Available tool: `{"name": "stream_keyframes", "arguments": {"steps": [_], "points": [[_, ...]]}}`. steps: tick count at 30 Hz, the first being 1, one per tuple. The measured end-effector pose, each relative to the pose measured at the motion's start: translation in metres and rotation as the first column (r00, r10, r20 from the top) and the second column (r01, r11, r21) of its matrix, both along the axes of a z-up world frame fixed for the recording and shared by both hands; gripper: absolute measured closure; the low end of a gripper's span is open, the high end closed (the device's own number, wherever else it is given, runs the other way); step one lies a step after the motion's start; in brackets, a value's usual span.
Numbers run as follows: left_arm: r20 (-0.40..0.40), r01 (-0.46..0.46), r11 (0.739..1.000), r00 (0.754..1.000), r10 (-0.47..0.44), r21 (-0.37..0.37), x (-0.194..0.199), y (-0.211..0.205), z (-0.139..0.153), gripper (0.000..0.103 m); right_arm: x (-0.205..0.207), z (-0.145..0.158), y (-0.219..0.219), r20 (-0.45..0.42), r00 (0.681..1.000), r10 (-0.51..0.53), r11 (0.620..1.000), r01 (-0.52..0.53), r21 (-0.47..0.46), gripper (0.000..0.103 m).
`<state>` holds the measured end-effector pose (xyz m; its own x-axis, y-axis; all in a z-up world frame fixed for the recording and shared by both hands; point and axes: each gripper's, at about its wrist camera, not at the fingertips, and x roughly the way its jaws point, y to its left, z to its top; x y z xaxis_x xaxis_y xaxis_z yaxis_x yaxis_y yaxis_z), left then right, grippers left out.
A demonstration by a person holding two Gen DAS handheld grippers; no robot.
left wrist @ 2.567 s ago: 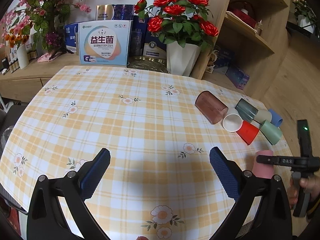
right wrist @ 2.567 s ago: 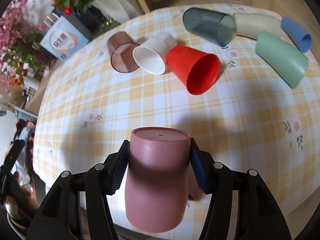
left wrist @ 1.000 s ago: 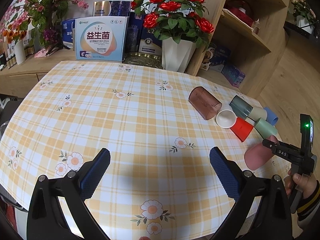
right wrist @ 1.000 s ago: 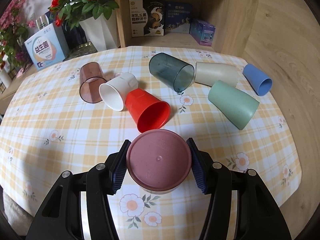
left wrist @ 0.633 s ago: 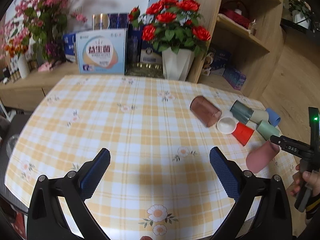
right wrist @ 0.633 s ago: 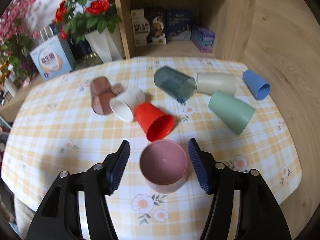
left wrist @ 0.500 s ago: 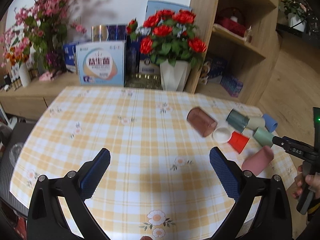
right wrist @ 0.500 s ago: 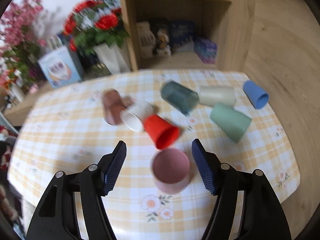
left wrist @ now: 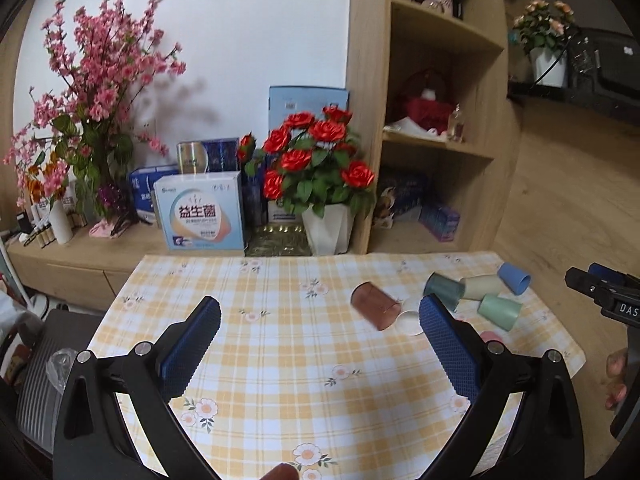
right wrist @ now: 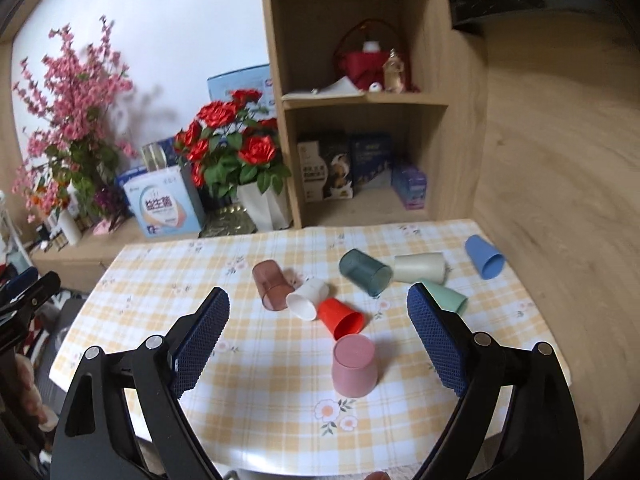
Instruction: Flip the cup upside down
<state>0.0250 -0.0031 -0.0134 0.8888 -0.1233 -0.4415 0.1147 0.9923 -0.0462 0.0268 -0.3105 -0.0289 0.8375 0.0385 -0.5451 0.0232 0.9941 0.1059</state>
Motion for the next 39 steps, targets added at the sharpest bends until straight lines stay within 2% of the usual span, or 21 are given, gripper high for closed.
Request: {"name": "stream_keyframes", "arguments": {"steps": [8,16,39], "points": [[0.032,-0.003,1.0,0.999,0.003,0.014,-0.019,-0.009,0.016,0.006,-0.029,0.02,0.001,0.046,0.999,-0.01,0.999,0.012,-0.046,0.016],[0.048,-0.007,1.0,0.999,0.007,0.011,-0.028,-0.01,0.02,0.006,-0.039,0.034,0.0,0.1,0.995,-0.019,0.998,0.025,-0.057,0.016],[0.067,-0.008,1.0,0.998,0.008,-0.004,-0.031,-0.005,0.027,0.006,-0.041,0.041,0.003,0.114,0.993,-0.019,0.996,0.029,-0.085,0.016]]}}
